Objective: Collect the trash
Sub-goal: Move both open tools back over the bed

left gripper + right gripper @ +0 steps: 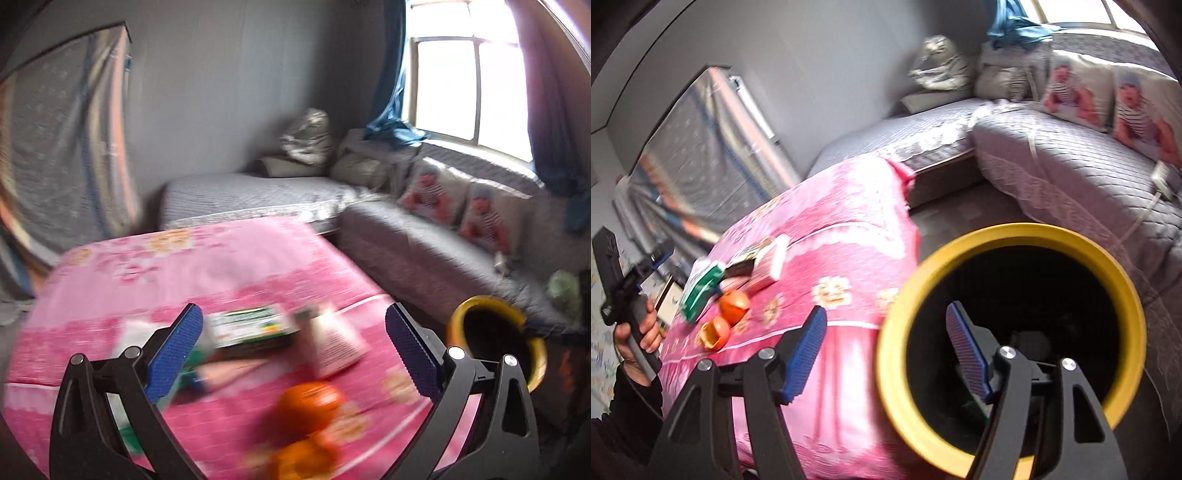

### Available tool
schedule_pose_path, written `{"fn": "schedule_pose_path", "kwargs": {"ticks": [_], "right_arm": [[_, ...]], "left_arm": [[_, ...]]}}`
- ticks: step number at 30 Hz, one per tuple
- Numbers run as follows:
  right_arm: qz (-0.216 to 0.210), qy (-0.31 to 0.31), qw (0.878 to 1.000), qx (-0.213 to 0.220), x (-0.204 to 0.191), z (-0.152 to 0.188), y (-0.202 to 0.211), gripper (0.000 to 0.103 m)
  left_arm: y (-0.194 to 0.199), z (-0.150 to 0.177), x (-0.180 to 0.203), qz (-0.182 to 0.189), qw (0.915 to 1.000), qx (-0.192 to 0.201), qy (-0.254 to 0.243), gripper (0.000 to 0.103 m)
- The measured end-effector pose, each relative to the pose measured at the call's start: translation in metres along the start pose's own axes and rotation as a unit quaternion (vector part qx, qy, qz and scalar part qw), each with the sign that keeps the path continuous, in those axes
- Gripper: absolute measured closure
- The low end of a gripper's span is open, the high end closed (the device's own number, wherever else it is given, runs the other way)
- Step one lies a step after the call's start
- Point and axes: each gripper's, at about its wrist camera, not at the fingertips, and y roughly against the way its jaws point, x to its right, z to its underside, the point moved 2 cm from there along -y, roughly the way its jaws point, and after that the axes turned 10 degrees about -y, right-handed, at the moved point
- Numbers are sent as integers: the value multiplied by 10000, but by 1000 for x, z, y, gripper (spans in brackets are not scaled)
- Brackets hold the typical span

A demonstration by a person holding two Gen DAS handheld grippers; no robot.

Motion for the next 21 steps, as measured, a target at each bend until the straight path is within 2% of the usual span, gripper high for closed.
{"fn": "schedule_pose_path", "kwargs": {"ticks": [2,5,13,16,21], "right_arm": [[-68,100,9999,-91,-13,1,-7,39],[-168,238,9993,-244,-34,3,-20,38],[-388,577,9962,-527,-82,12,-45,38],[-461,695,9948,-583,-94,15,-49,38],[-468,760,9941,-614,-97,16,-50,37]], "left_arm": [[8,17,-22,-318,9992,-172,-180,8],[15,41,-52,-565,9969,-489,-257,8],[0,83,-107,-614,9898,-1246,-329,8],[-15,88,-113,-425,9873,-1491,-339,8],[-41,93,-116,-440,9811,-1814,-512,8]]}}
